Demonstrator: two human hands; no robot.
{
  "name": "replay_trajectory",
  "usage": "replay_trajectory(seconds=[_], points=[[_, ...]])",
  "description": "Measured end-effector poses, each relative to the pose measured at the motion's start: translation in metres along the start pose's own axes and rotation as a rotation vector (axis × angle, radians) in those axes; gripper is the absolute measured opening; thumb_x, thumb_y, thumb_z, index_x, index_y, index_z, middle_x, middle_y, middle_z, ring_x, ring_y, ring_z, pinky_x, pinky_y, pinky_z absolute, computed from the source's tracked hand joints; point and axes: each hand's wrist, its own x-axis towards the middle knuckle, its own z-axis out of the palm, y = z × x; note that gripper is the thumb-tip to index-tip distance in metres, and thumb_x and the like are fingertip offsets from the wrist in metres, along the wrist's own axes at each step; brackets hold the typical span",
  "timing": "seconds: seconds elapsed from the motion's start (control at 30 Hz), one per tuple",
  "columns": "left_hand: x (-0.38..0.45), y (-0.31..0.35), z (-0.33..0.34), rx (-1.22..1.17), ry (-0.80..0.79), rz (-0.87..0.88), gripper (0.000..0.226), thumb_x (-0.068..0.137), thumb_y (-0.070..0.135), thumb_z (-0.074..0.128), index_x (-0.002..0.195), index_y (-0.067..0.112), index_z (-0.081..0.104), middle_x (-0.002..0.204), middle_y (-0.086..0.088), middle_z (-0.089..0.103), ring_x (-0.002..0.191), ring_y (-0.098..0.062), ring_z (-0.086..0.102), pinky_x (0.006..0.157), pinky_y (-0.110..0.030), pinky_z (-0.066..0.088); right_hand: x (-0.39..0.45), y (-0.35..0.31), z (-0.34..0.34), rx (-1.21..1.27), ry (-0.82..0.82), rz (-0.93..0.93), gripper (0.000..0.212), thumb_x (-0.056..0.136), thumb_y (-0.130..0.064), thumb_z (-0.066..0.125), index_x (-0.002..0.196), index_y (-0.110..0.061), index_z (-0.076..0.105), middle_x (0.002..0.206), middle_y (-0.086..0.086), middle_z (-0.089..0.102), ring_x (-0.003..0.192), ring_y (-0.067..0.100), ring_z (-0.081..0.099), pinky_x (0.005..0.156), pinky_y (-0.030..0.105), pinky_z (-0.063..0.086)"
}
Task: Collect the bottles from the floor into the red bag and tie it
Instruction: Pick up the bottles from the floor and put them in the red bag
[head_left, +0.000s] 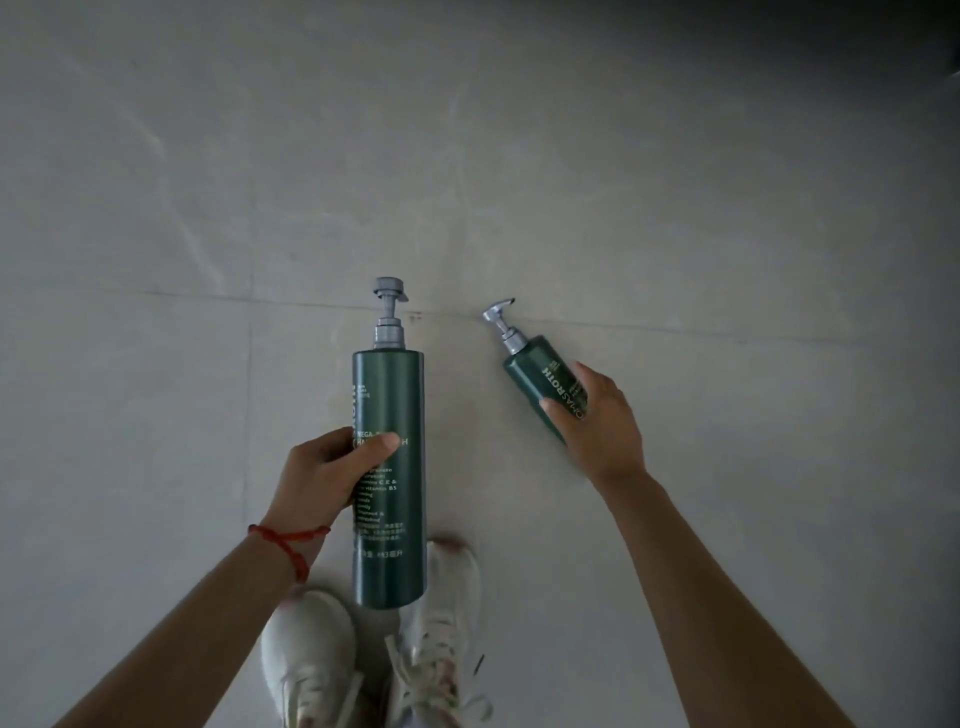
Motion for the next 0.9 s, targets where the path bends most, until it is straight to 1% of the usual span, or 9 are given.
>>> replay_trajectory(seconds=[0.13, 0.2, 0.27, 0.37, 0.47, 0.6, 0.73, 0.83, 0.9], points=[[0.027, -0.02, 0.001, 0.022, 0.007, -0.001, 0.009, 0.068, 0.024, 0.072, 0.063, 0.017, 0.073, 0.061, 0.0, 0.073, 0.058, -0.014, 0.068, 0.058, -0.028, 0.056, 0.029, 0.019, 0.025, -0.021, -0.023, 0.003, 0.07, 0.071, -0.042, 0.071, 0.131, -0.019, 0.043, 0.124, 0.006, 0.053, 0.113, 0.024, 0.049, 0.092, 0.04, 0.044], [0.032, -0.022, -0.001, 0.04, 0.009, 0.009, 0.009, 0.071, 0.021, 0.071, 0.063, 0.018, 0.072, 0.061, 0.002, 0.072, 0.058, -0.012, 0.068, 0.058, -0.026, 0.057, 0.032, 0.019, 0.025, 0.057, 0.007, 0.012, 0.058, 0.066, -0.045, 0.074, 0.116, -0.024, 0.055, 0.106, -0.001, 0.061, 0.097, 0.018, 0.057, 0.081, 0.033, 0.048], [0.029, -0.018, -0.005, 0.055, 0.013, 0.023, 0.007, 0.071, 0.021, 0.071, 0.065, 0.017, 0.071, 0.061, 0.003, 0.072, 0.058, -0.01, 0.067, 0.062, -0.028, 0.056, 0.024, 0.01, 0.019, 0.252, -0.018, 0.071, 0.036, 0.065, -0.043, 0.075, 0.095, -0.028, 0.063, 0.087, -0.009, 0.068, 0.078, 0.009, 0.064, 0.067, 0.024, 0.05], [0.005, 0.0, -0.012, 0.016, 0.03, 0.016, 0.014, 0.062, 0.031, 0.074, 0.065, 0.017, 0.072, 0.061, 0.003, 0.072, 0.059, -0.012, 0.066, 0.065, -0.031, 0.054, -0.003, -0.014, 0.001, 0.582, -0.122, 0.2, 0.017, 0.068, -0.036, 0.077, 0.079, -0.026, 0.067, 0.077, -0.006, 0.071, 0.063, 0.007, 0.069, 0.051, 0.018, 0.051], [-0.041, 0.032, -0.024, -0.027, 0.043, -0.018, 0.031, 0.05, 0.041, 0.074, 0.066, 0.014, 0.072, 0.062, 0.0, 0.072, 0.063, -0.018, 0.065, 0.068, -0.035, 0.054, -0.047, -0.055, -0.031, 0.735, -0.206, 0.265, 0.021, 0.067, -0.036, 0.077, 0.082, -0.023, 0.069, 0.082, 0.001, 0.074, 0.069, 0.012, 0.071, 0.057, 0.023, 0.056], [-0.127, 0.101, -0.047, -0.05, 0.043, -0.014, 0.027, 0.051, 0.035, 0.083, 0.064, 0.014, 0.073, 0.061, -0.001, 0.071, 0.059, -0.017, 0.066, 0.061, -0.032, 0.055, -0.124, -0.133, -0.101, 0.795, -0.277, 0.221, 0.029, 0.063, -0.04, 0.076, 0.083, -0.02, 0.071, 0.084, 0.005, 0.075, 0.077, 0.02, 0.072, 0.068, 0.033, 0.059], [-0.216, 0.183, -0.07, -0.088, 0.041, 0.064, 0.033, 0.046, 0.043, 0.073, 0.065, 0.017, 0.074, 0.061, 0.0, 0.072, 0.058, -0.014, 0.067, 0.051, -0.024, 0.053, -0.19, -0.215, -0.18, 0.848, -0.319, 0.109, 0.034, 0.059, -0.045, 0.076, 0.082, -0.021, 0.072, 0.08, 0.001, 0.075, 0.073, 0.017, 0.072, 0.058, 0.024, 0.057], [-0.279, 0.245, -0.088, -0.138, 0.052, 0.153, 0.028, 0.048, 0.041, 0.072, 0.065, 0.02, 0.075, 0.062, 0.001, 0.073, 0.059, -0.012, 0.068, 0.05, -0.021, 0.052, -0.226, -0.275, -0.239, 0.865, -0.316, 0.03, 0.023, 0.067, -0.04, 0.075, 0.082, -0.023, 0.072, 0.079, 0.0, 0.075, 0.072, 0.016, 0.072, 0.055, 0.021, 0.055], [-0.319, 0.281, -0.099, -0.179, 0.067, 0.203, 0.021, 0.051, 0.036, 0.071, 0.064, 0.019, 0.075, 0.061, 0.001, 0.072, 0.058, -0.011, 0.067, 0.049, -0.021, 0.052, -0.249, -0.312, -0.275, 0.863, -0.32, -0.03, 0.023, 0.07, -0.039, 0.074, 0.085, -0.021, 0.071, 0.079, 0.001, 0.075, 0.072, 0.016, 0.072, 0.055, 0.021, 0.054]])
